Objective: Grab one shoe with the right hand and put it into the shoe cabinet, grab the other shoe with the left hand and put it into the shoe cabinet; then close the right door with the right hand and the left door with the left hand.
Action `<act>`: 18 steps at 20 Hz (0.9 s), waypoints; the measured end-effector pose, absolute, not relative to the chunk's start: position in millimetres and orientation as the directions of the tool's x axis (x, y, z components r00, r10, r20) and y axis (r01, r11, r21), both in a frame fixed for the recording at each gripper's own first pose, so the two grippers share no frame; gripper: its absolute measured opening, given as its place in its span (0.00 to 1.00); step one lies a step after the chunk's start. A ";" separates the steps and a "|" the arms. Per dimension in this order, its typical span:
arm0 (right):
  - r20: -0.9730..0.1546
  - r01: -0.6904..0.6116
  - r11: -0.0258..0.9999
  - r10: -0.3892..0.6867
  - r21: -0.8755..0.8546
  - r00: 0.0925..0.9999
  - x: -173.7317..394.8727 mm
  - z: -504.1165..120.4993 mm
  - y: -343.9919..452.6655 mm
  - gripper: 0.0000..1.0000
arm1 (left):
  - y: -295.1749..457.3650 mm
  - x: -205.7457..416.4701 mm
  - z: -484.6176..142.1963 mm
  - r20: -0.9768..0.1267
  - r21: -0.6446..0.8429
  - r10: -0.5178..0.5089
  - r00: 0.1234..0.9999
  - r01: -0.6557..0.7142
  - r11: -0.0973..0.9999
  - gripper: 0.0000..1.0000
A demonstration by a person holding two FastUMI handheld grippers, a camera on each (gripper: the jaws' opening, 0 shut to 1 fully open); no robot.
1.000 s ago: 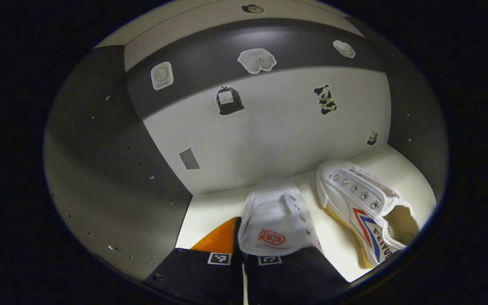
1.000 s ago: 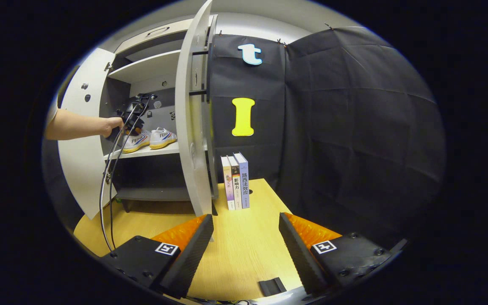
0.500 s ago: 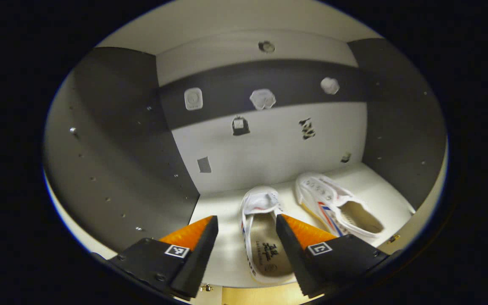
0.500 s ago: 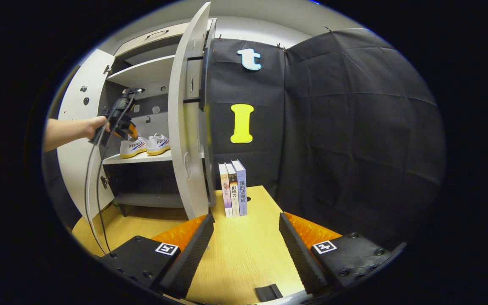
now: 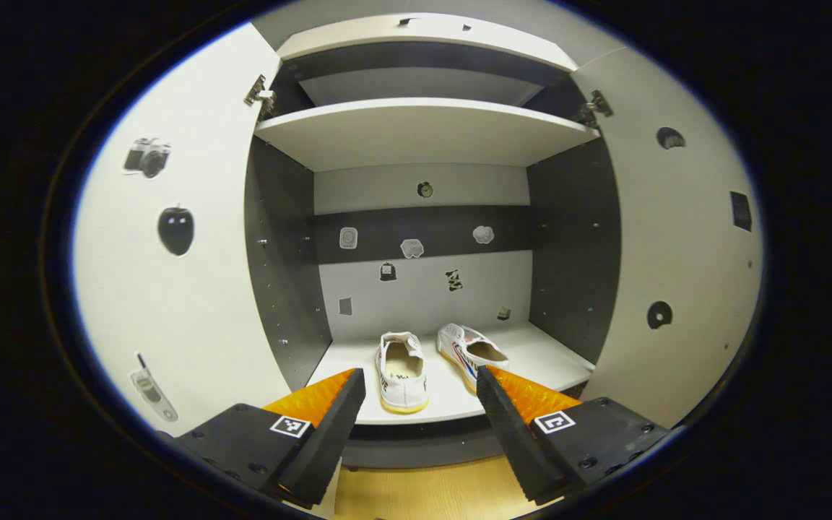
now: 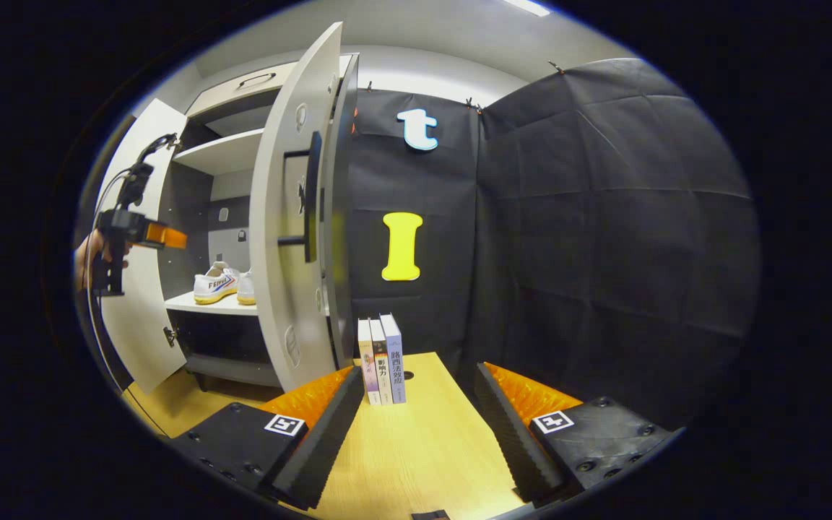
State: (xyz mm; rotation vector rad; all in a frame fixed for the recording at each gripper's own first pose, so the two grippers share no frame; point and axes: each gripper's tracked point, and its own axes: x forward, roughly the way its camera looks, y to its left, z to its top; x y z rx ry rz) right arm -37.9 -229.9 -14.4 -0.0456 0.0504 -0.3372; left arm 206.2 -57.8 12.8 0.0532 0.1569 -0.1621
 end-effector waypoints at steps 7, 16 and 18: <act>0.043 0.281 0.959 -0.280 -0.030 0.959 4.8 54.5 -249.2 0.98 | -49.0 128.4 -38.8 -0.166 -0.143 -0.178 0.970 0.155 0.978 0.96; 0.099 0.121 0.992 -0.117 -0.028 0.988 74.9 111.1 -233.0 0.98 | -37.5 71.3 -87.1 -0.233 -0.191 -0.107 0.967 0.063 0.980 0.95; 0.081 0.087 0.996 -0.085 -0.015 0.993 84.2 114.0 -226.0 0.98 | -40.3 63.1 -96.2 -0.254 -0.184 -0.107 0.961 0.060 0.981 0.95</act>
